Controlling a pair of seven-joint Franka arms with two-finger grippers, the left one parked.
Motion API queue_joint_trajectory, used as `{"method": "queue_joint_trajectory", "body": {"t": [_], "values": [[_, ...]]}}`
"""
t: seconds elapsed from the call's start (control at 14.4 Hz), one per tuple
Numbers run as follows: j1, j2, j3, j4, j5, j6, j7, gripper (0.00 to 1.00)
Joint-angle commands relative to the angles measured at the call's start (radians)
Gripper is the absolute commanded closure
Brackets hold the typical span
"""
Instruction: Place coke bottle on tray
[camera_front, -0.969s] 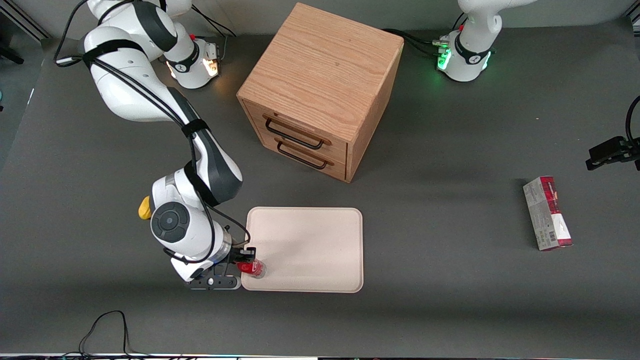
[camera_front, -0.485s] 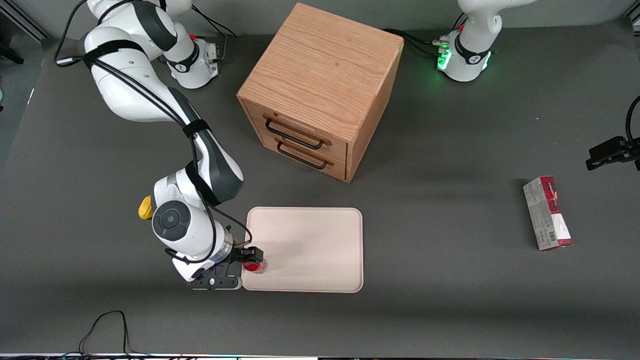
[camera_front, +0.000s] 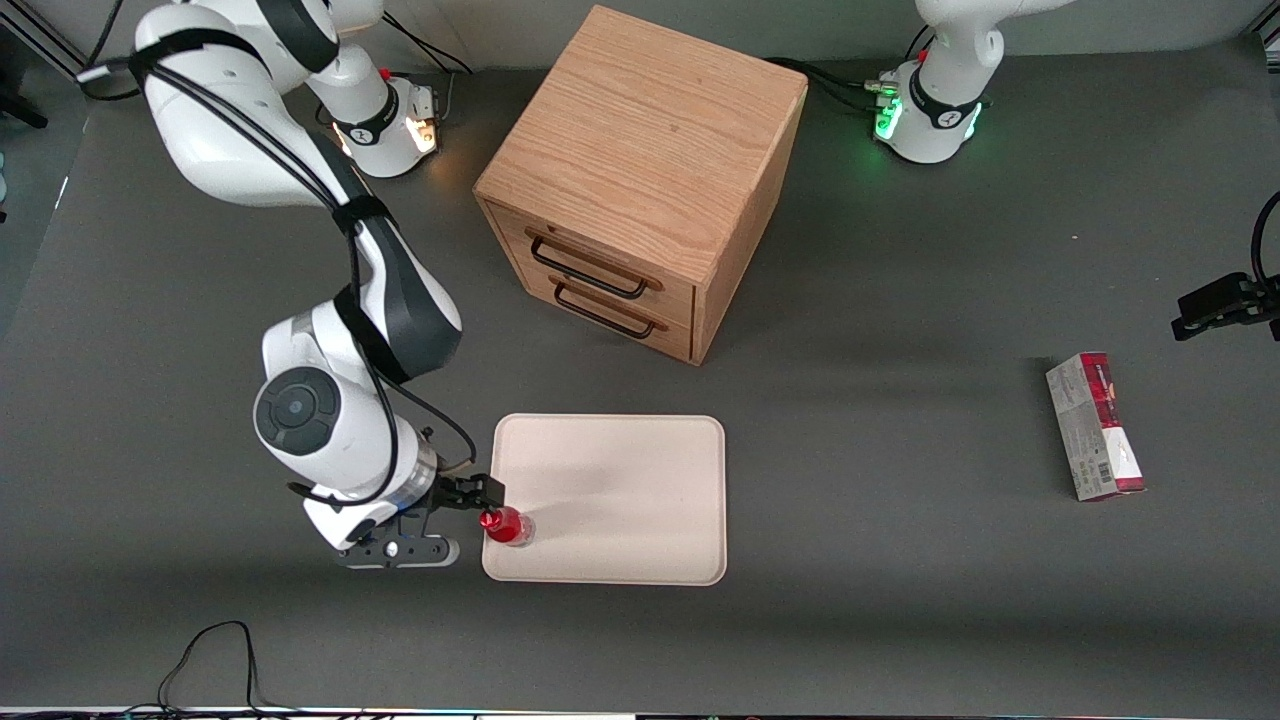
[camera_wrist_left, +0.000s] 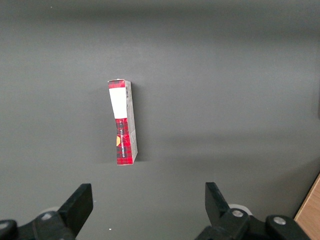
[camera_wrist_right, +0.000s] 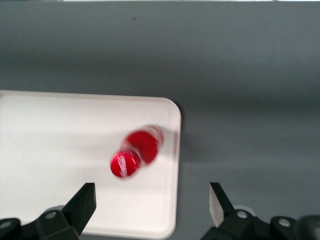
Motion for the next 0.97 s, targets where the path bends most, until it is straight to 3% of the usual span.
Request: {"method": "queue_joint_trajectory", "body": {"t": [0.0,0.21,0.42,0.69,0.9], "values": [[0.005,-0.207,-0.098,-0.22,0.094,-0.001,-0.091,0.0],[0.008,-0.389,-0.168,-0.361,0.124,-0.076,-0.19,0.0],[0.007,-0.603,-0.26,-0.538,0.203,-0.123,-0.312,0.0],[0.008,-0.801,-0.365,-0.629,0.22,-0.271,-0.385,0.0],[0.008,-0.884,-0.391,-0.672,0.21,-0.337,-0.385,0.0]]}}
